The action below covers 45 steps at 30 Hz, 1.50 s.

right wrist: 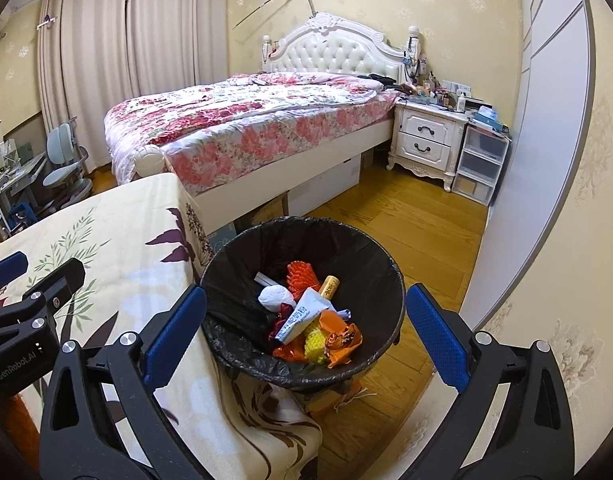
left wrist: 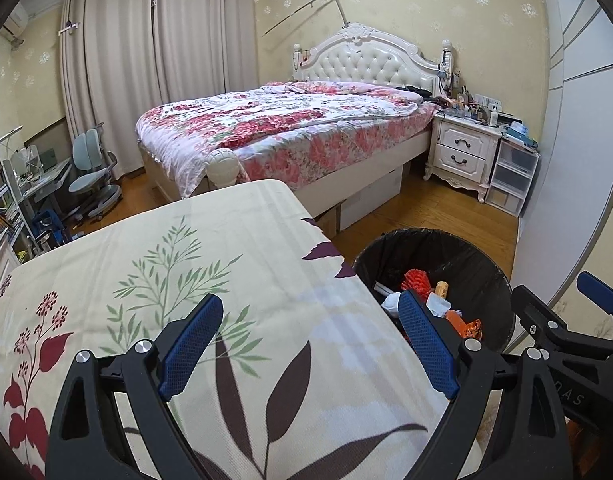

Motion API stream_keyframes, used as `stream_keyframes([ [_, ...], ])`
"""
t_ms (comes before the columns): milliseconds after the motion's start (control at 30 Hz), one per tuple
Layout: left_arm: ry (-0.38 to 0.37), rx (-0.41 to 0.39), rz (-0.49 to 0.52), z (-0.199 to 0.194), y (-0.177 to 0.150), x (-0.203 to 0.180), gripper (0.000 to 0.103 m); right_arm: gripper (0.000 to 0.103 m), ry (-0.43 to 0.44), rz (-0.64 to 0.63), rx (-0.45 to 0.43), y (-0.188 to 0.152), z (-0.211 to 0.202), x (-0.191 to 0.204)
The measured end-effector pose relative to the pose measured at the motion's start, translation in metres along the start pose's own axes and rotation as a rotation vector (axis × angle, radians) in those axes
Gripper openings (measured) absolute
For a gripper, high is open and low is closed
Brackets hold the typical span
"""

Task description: Collect trash

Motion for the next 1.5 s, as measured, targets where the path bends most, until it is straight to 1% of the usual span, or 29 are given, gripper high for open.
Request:
stream_keyframes([
  [200, 0.012, -0.005, -0.028, -0.018, -0.011, 0.013, 0.089, 0.098, 0.018, -0.029, -0.017, -0.004, -0.019, 0.008],
  [467, 0.021, -0.013, -0.038, -0.028, -0.018, 0.019, 0.089, 0.098, 0.027, -0.047, -0.034, -0.008, -0.036, 0.015],
  [1500, 0.023, -0.007, -0.047, -0.029, -0.025, 0.023, 0.089, 0.098, 0.029, -0.05, -0.032, -0.01, -0.037, 0.019],
])
Point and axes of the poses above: each gripper's, at about its wrist camera, not at the fingertips, and z roughly the way its jaws point, x to its left, y to its top, the point moved 4 cm from there along z, roughly the way its jaws point, and after that the axes turned 6 degrees about z, right-handed, at the moved point
